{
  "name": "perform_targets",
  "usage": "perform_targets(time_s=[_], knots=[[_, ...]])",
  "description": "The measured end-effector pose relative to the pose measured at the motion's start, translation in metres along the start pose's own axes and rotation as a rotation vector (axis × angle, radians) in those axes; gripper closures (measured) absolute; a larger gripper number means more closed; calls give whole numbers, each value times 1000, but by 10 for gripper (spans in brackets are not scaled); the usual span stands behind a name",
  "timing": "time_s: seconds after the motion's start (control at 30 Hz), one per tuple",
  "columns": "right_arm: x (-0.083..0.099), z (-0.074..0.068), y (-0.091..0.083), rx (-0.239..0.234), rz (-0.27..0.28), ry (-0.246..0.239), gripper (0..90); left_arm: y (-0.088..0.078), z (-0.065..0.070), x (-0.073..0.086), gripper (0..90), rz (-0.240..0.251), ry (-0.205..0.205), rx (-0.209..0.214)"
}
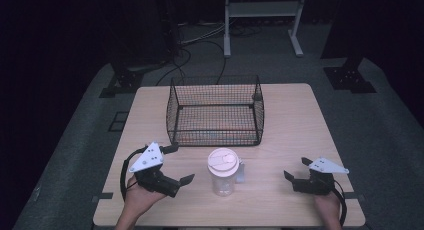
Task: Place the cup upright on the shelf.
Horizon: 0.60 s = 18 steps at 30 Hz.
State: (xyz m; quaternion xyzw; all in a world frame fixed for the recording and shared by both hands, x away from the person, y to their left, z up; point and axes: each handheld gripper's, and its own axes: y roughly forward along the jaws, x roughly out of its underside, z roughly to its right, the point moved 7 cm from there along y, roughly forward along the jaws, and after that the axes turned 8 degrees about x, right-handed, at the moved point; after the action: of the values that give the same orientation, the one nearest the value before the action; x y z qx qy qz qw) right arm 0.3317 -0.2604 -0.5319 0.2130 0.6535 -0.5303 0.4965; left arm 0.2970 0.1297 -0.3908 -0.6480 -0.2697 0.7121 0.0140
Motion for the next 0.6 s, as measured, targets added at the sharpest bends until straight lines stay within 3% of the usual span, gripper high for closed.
perform_targets(time_s=[0.33, 0.6], knots=[[0, 0, 0, -2, 0, -3, 129, 13, 11, -10, 3, -57, 43, 57], [0, 0, 0, -5, 2, -3, 129, 22, 15, -14, 3, -90, 51, 85]])
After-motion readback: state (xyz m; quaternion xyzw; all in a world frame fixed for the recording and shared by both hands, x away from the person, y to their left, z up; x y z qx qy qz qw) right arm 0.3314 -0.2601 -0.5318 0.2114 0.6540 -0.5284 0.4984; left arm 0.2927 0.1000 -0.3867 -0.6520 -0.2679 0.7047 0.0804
